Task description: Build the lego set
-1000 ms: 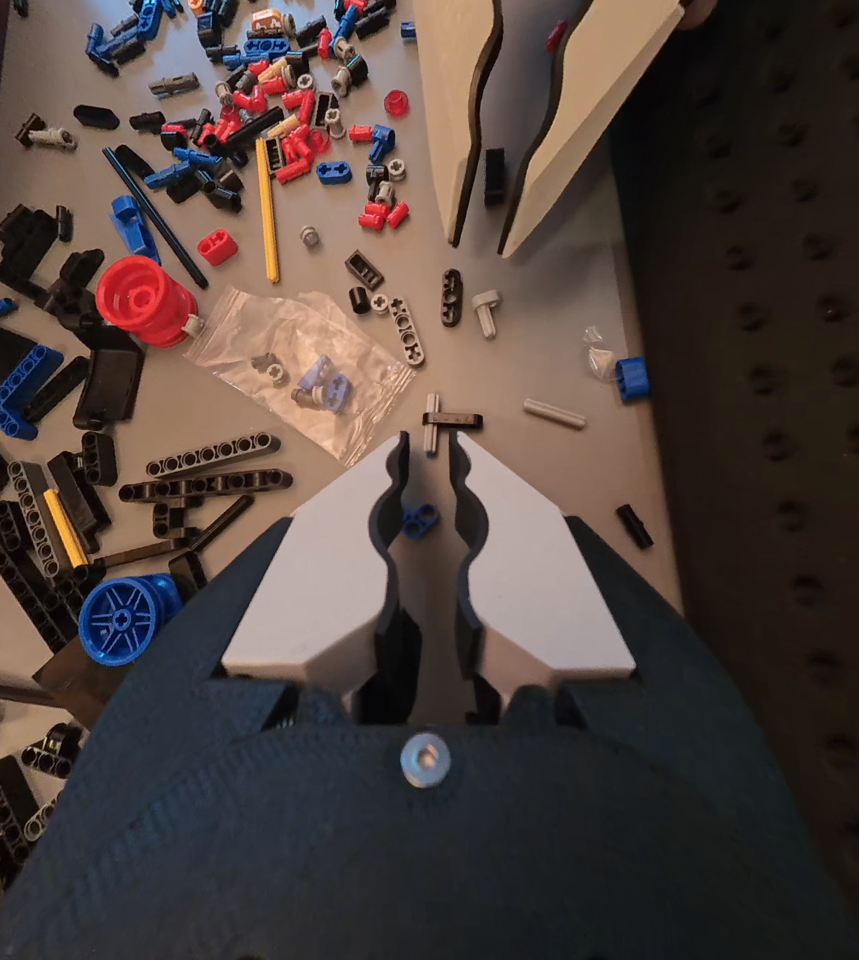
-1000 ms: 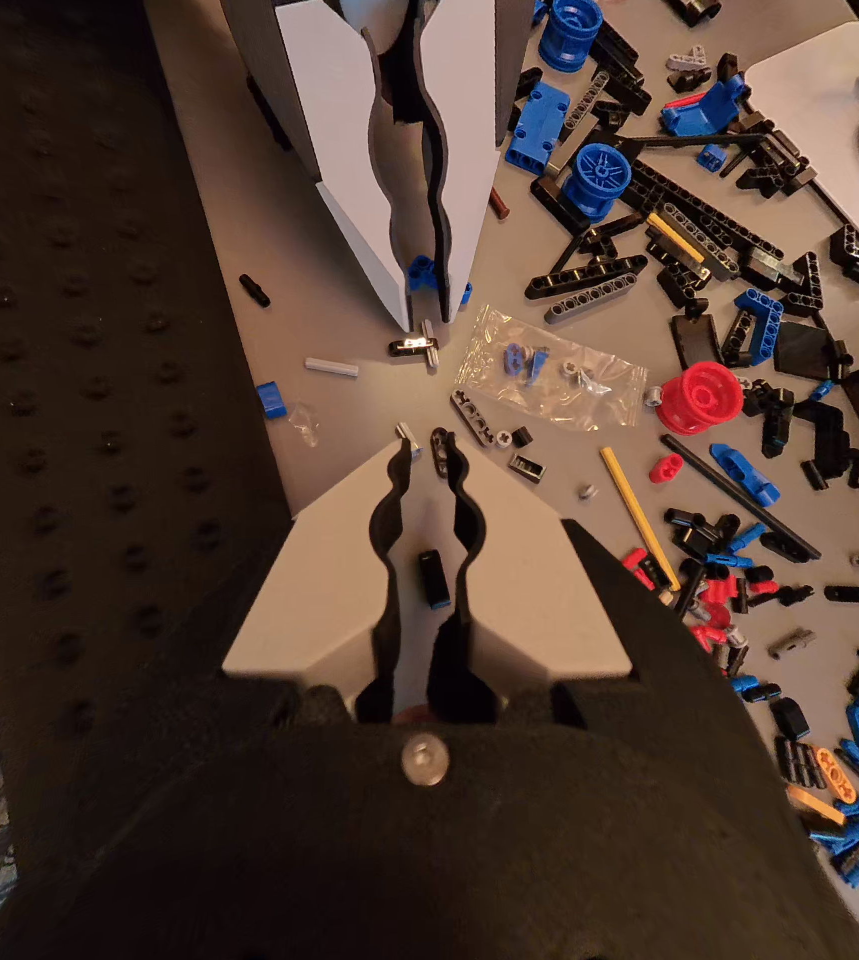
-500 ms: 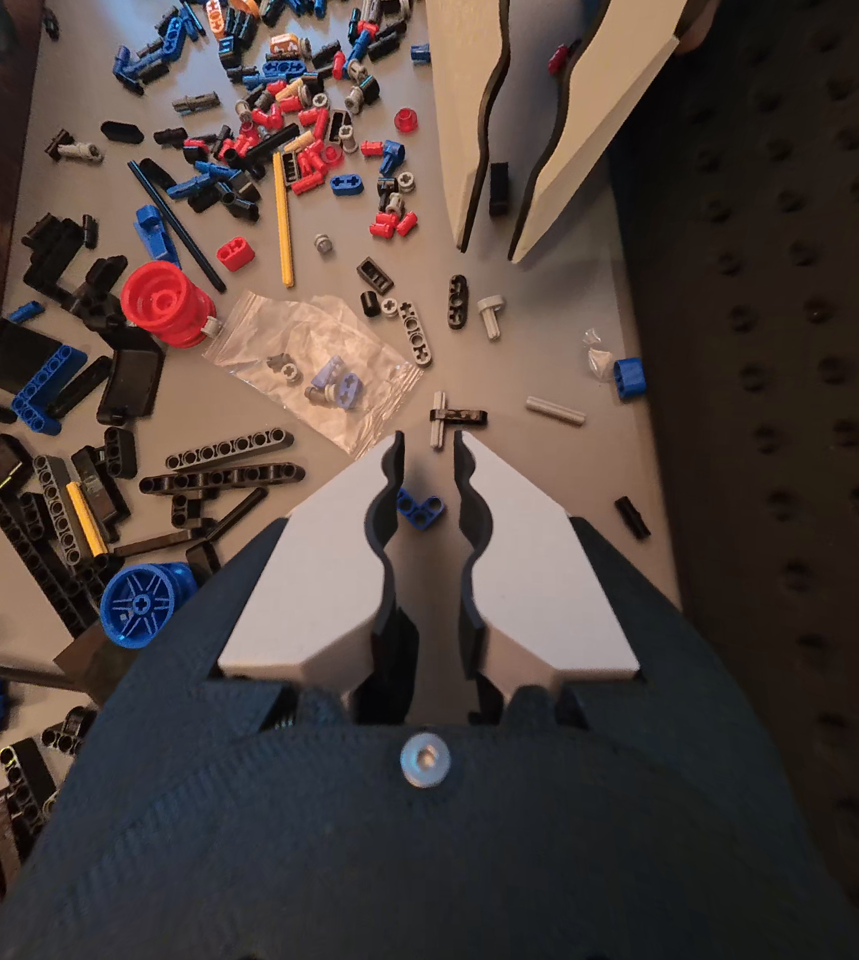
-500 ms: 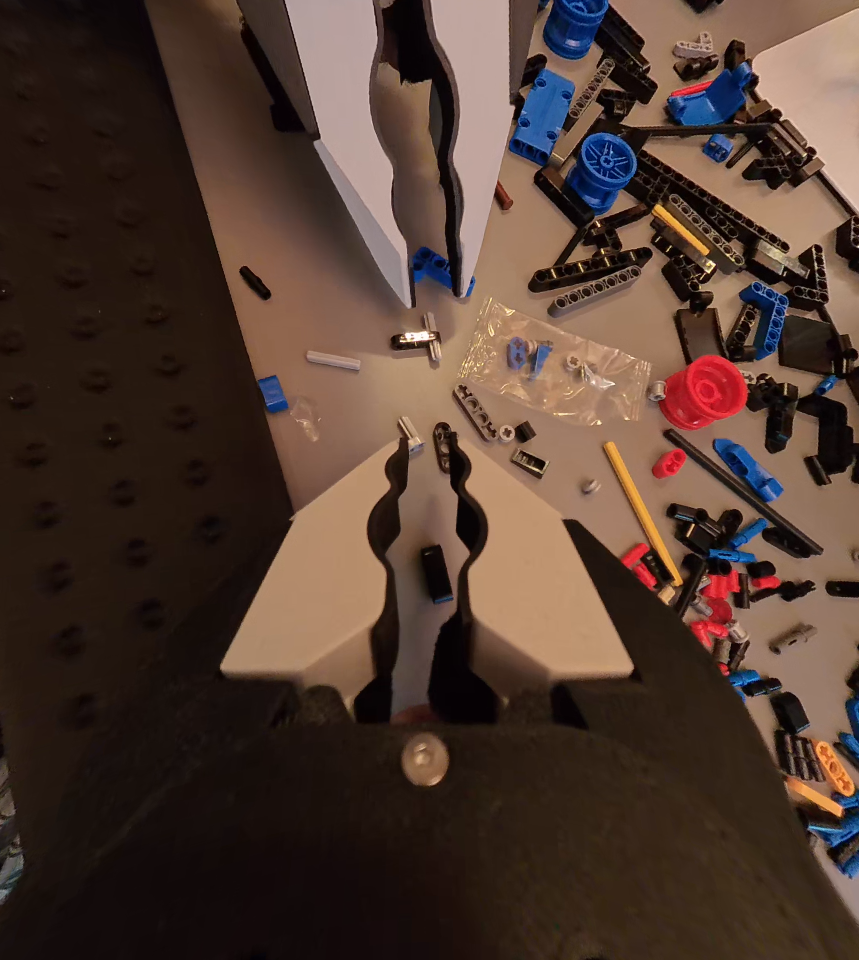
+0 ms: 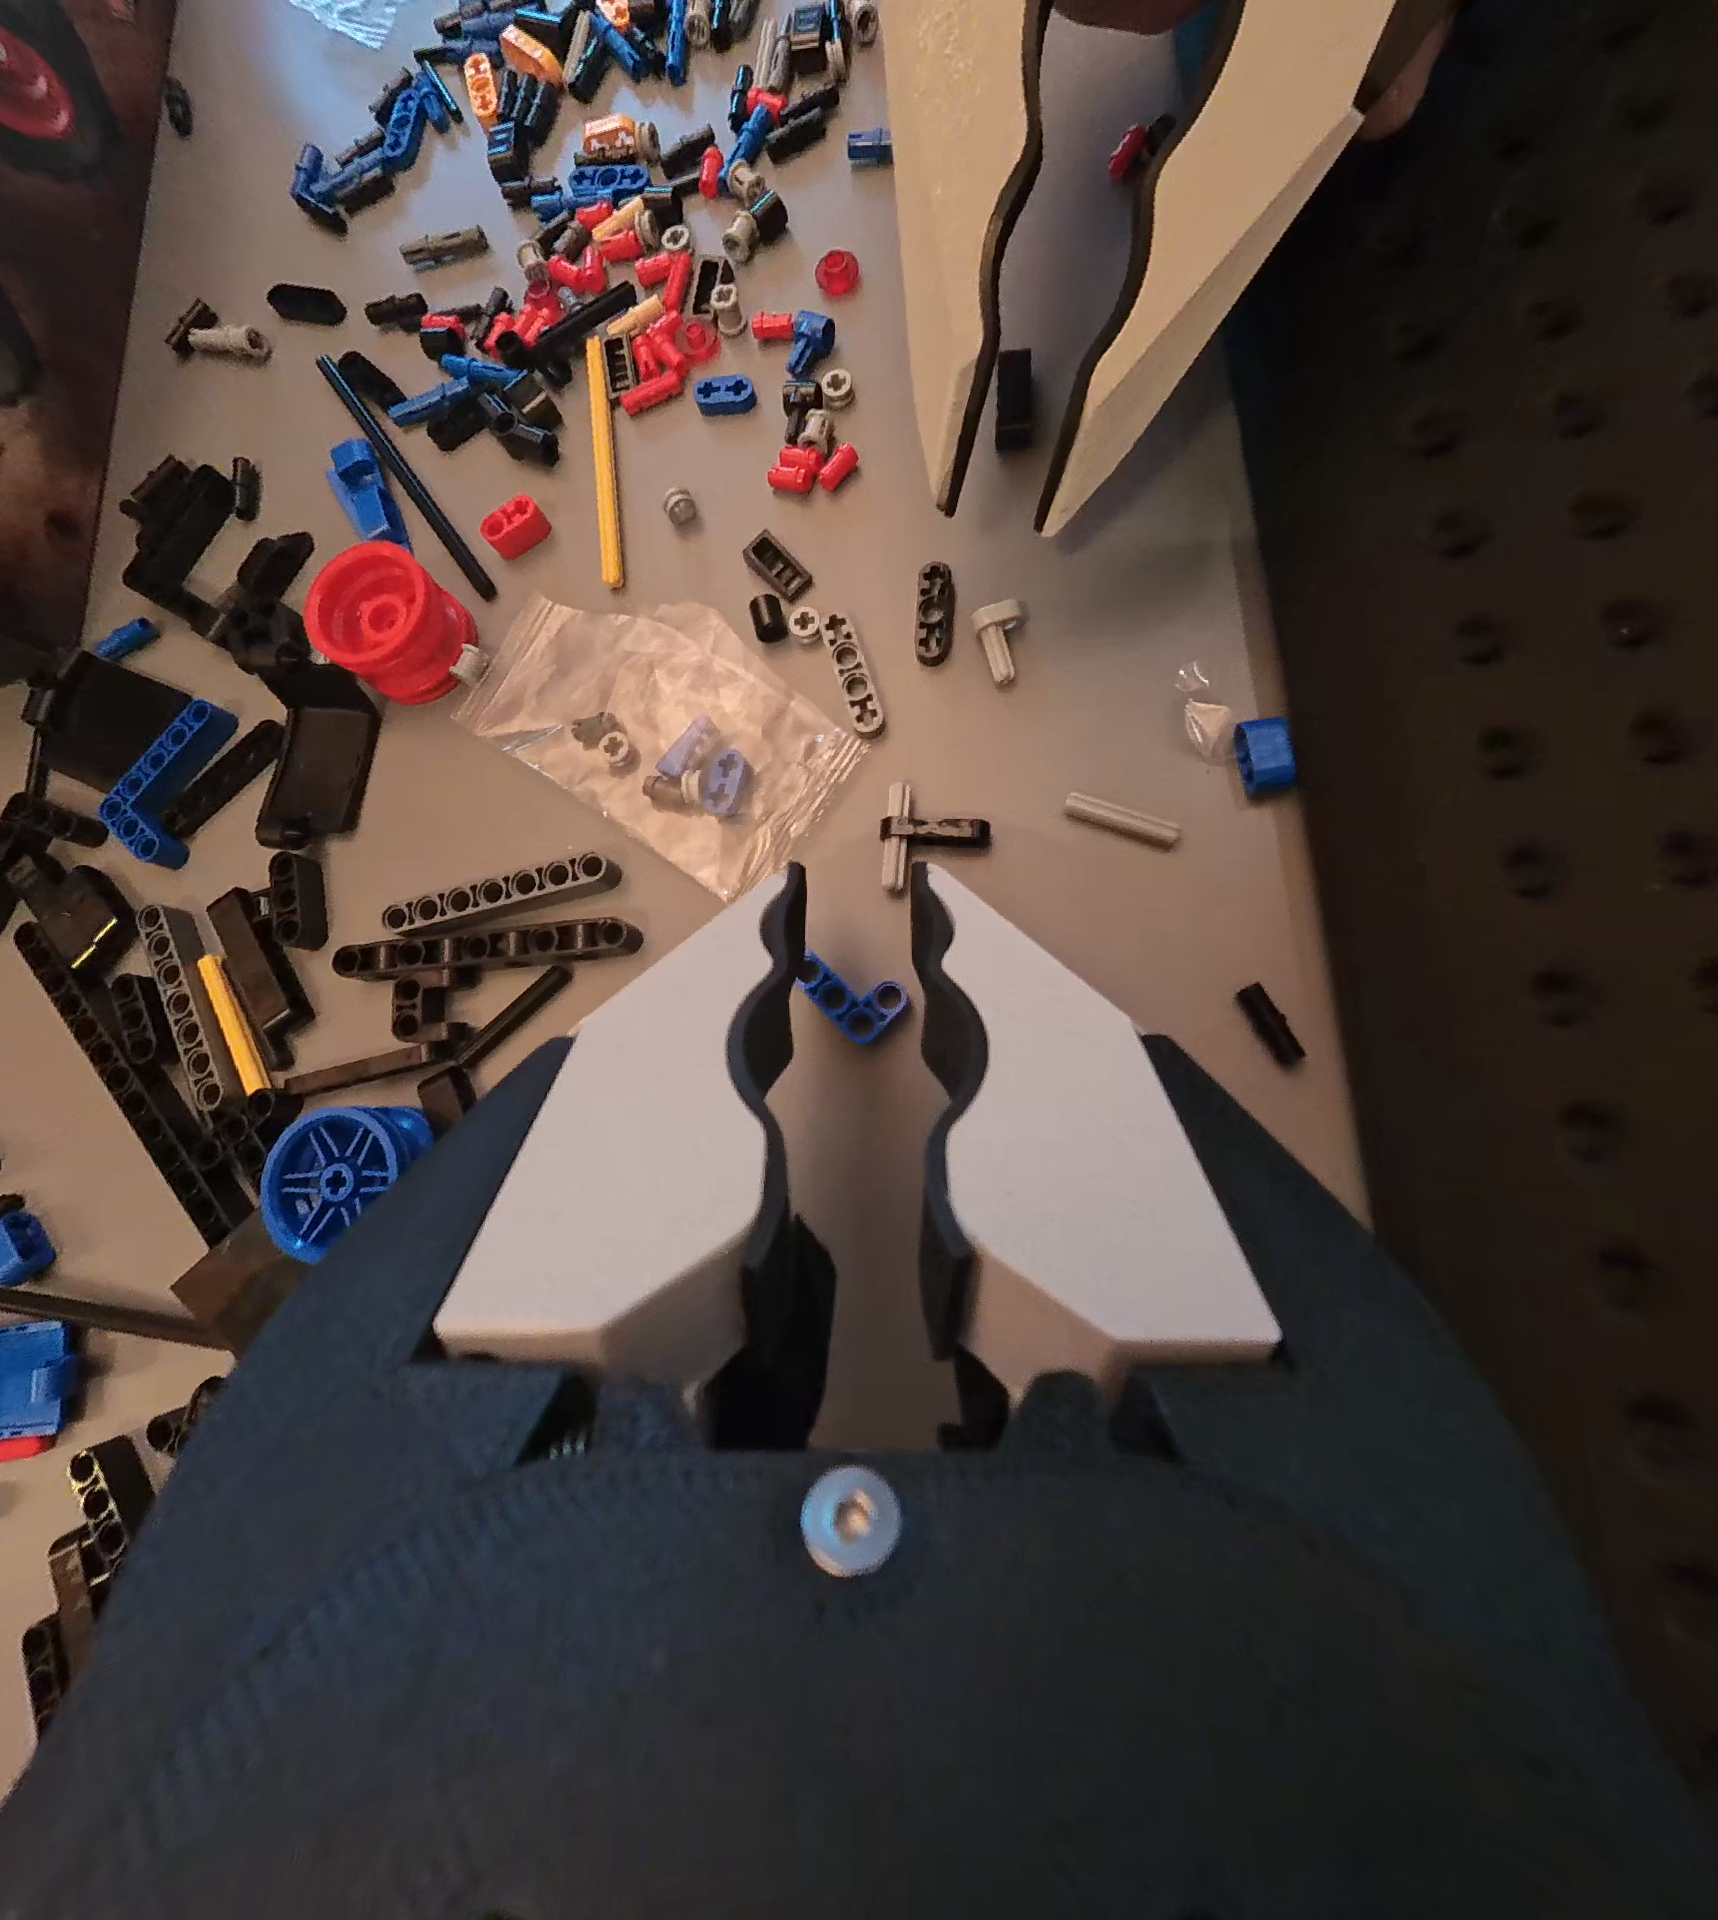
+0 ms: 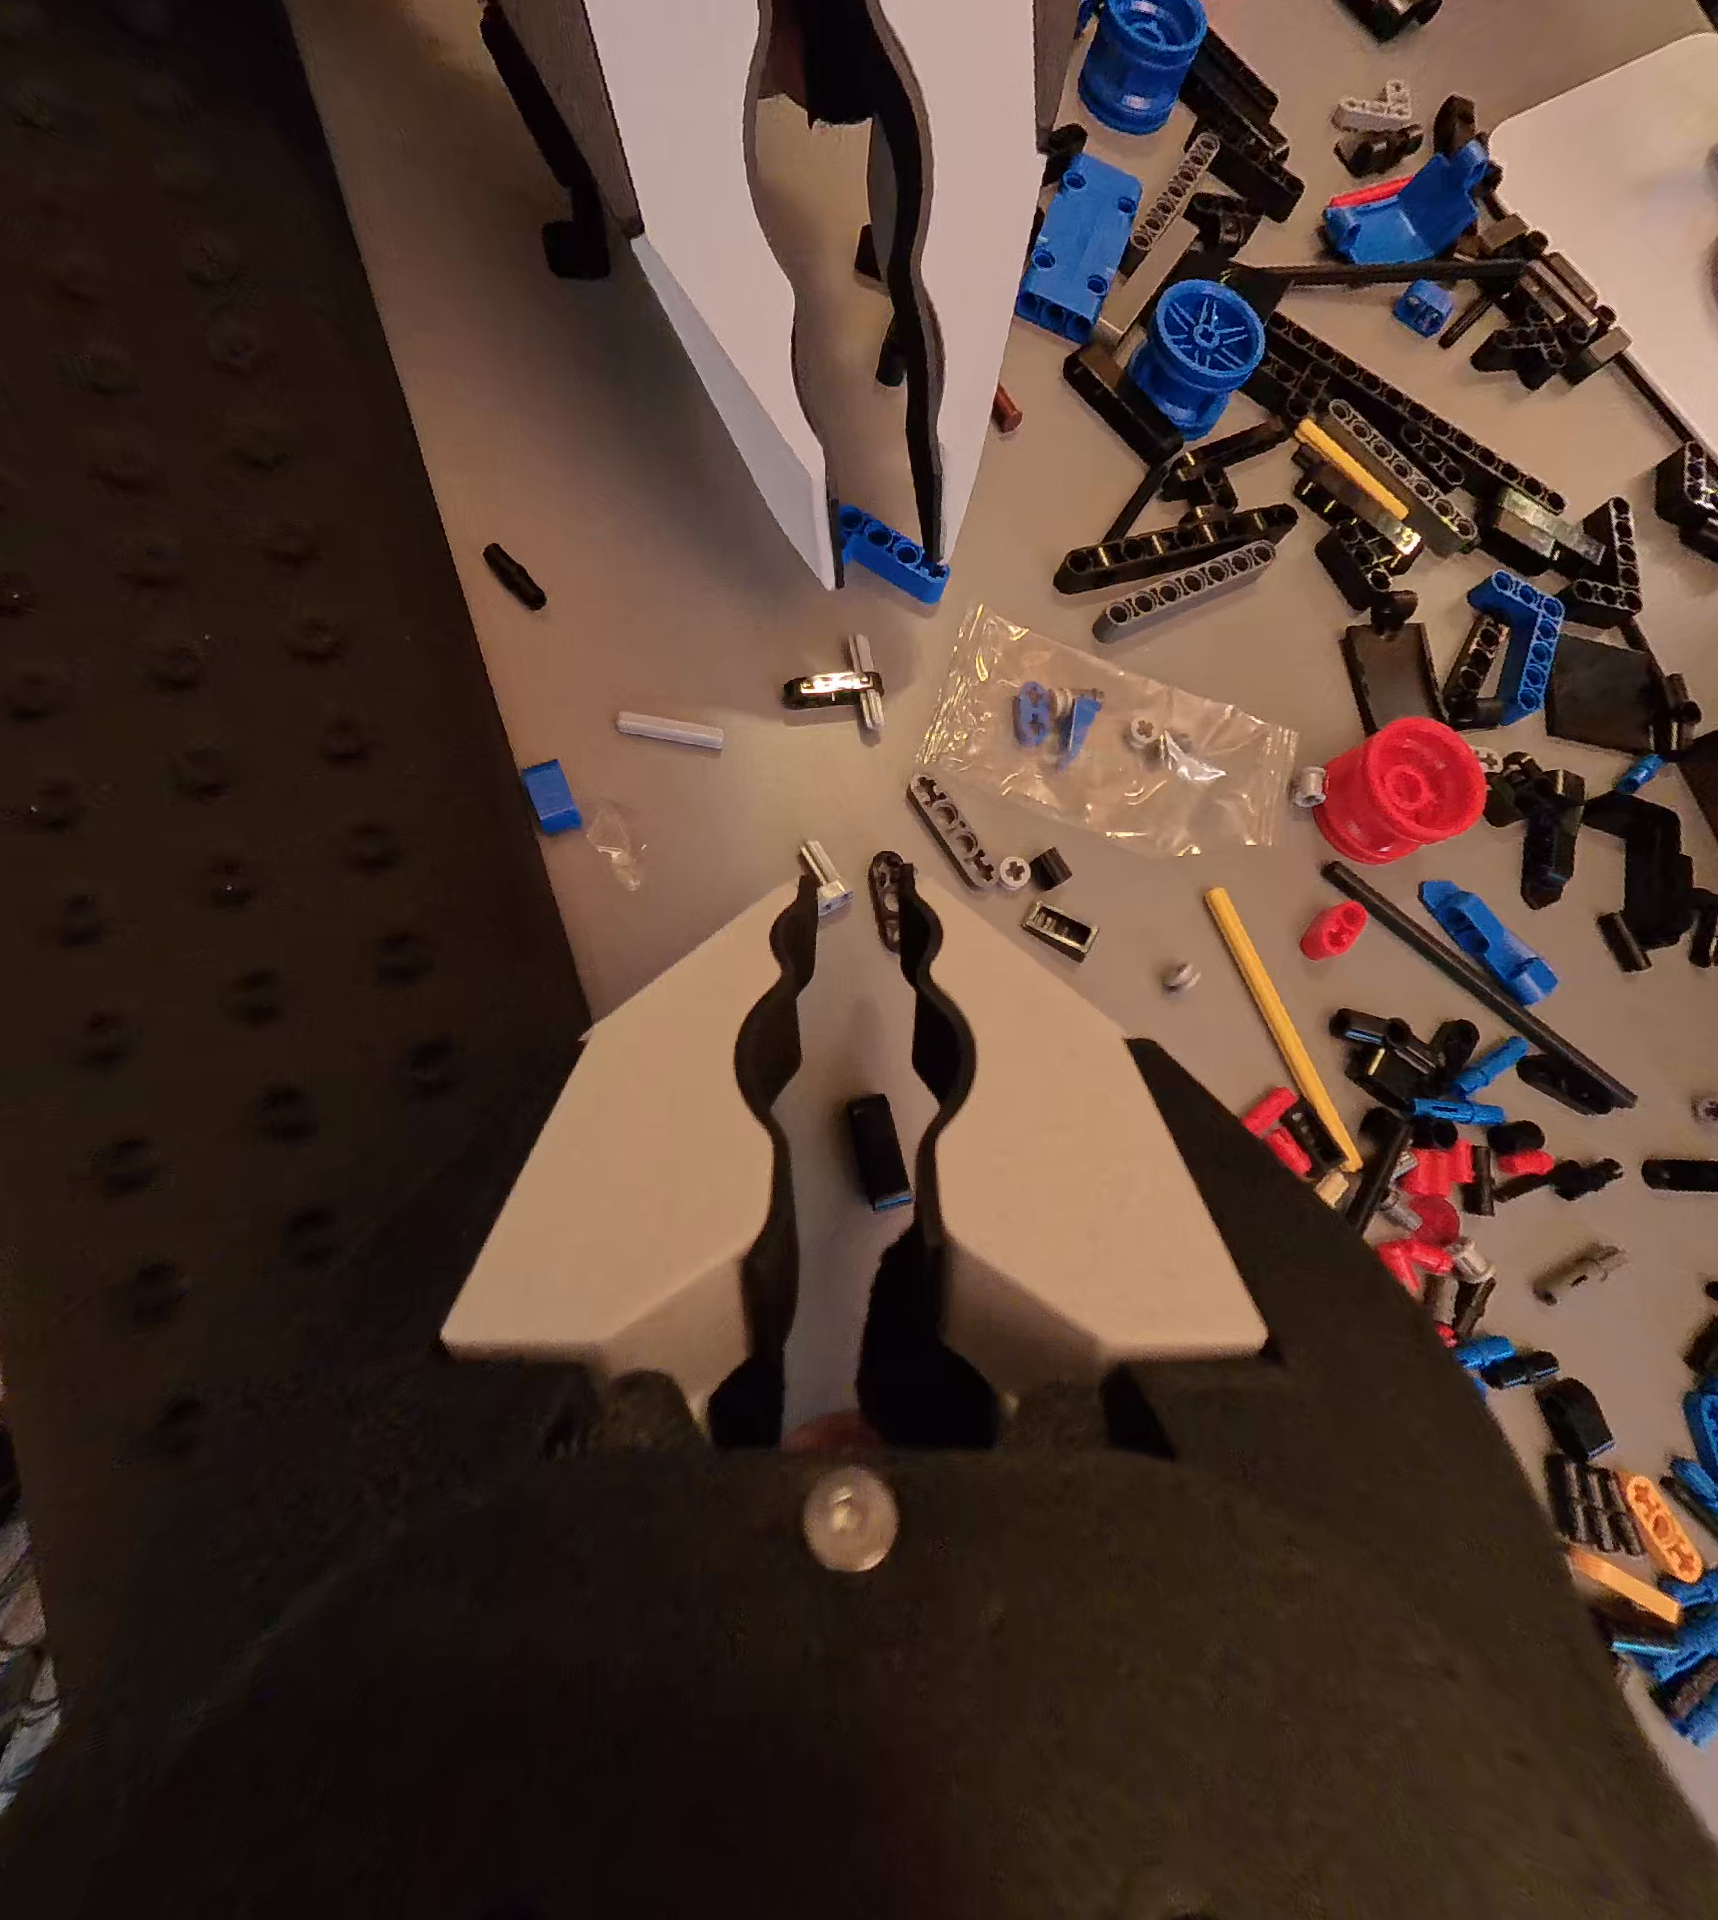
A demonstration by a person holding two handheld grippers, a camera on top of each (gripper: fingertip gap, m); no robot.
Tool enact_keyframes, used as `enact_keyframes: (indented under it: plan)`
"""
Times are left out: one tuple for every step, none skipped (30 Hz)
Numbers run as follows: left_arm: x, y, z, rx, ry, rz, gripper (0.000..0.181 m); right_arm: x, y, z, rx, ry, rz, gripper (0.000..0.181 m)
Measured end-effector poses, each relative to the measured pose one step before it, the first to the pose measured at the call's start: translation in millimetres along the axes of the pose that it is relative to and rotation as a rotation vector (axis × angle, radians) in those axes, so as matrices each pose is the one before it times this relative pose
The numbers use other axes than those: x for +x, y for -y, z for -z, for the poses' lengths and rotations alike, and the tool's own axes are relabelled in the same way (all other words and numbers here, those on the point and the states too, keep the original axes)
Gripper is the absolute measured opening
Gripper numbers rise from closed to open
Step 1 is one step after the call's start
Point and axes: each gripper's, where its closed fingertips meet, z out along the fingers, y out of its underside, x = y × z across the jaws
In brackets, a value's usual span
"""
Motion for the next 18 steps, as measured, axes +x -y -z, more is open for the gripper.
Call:
enact_keyframes:
  plan:
    - [0.15, -0.02, 0.04, 0.0, -0.0008, -0.0008, 0.018, -0.05, -0.08, -0.02, 0.0003, -0.0007, -0.0003, 0.015]
    - [-0.05, -0.27, -0.1, -0.0015, 0.0004, -0.0009, 0.018, -0.14, -0.03, -0.04, 0.0006, -0.0002, -0.0006, 0.015]
    - [-0.31, -0.39, -0.15, -0.0027, 0.0031, -0.002, 0.018, -0.04, 0.08, -0.13, 0.0009, -0.0007, -0.0003, 0.015]
    - [-0.42, -0.6, -0.19, -0.0039, 0.0028, -0.003, 0.018, 0.01, 0.08, 0.01, 0.0009, -0.0009, -0.0001, 0.014]
    - [0.06, -0.32, -0.17, -0.0017, 0.0005, -0.0013, 0.018, 0.03, 0.18, 0.06, 0.0011, -0.0011, -0.0003, 0.014]
    - [0.02, 0.1, -0.08, 0.0006, -0.0006, 0.0003, 0.018, 0.12, 0.29, 0.1, 0.0015, -0.0009, -0.0002, 0.014]
    - [0.02, -0.04, -0.08, 0.0002, 0.0, 0.0001, 0.018, 0.2, 0.2, 0.18, 0.0015, -0.0009, -0.0003, 0.014]
    - [-0.17, -0.01, -0.02, -0.0002, 0.0005, -0.0002, 0.018, 0.14, 0.23, 0.03, 0.0016, -0.001, 0.0, 0.014]
    - [-0.27, -0.21, 0.01, -0.0001, 0.001, 0.0003, 0.018, 0.21, 0.09, -0.02, 0.0013, -0.001, -0.0002, 0.014]
    - [-0.17, 0.07, 0.11, 0.001, 0.0007, 0.0003, 0.018, 0.09, -0.01, -0.07, 0.0011, -0.0003, -0.0003, 0.014]
    - [-0.16, 0.19, 0.11, 0.0007, 0.0003, 0.0007, 0.018, 0.13, 0.13, -0.08, 0.0011, -0.0002, 0.0002, 0.014]
    - [-0.15, 0.02, -0.02, 0.0005, 0.0002, 0.0001, 0.018, 0.02, 0.1, -0.01, 0.0012, -0.0002, 0.0001, 0.014]
    - [-0.07, 0.08, 0.09, 0.0006, 0.0002, 0.0002, 0.018, 0.01, 0.08, -0.15, 0.0011, -0.0004, -0.0003, 0.014]
    - [-0.15, 0.11, 0.04, 0.0007, 0.0001, 0.0002, 0.018, 0.13, 0.09, 0.0, 0.0011, -0.0009, 0.0001, 0.014]
    - [-0.11, 0.07, 0.09, 0.0005, 0.0003, -0.0001, 0.018, 0.05, 0.26, -0.01, 0.0012, -0.0009, 0.0, 0.014]
    - [0.02, -0.04, 0.04, 0.0002, -0.0003, 0.0002, 0.018, -0.02, 0.13, -0.02, 0.0014, -0.0002, -0.0005, 0.014]
    - [0.1, 0.08, 0.09, 0.0006, -0.0011, 0.0001, 0.019, 0.02, 0.13, 0.08, 0.0009, -0.0003, -0.0004, 0.014]
    - [-0.03, 0.06, -0.01, 0.001, -0.0002, -0.0002, 0.018, -0.05, 0.0, 0.05, 0.0003, -0.0005, -0.0001, 0.014]
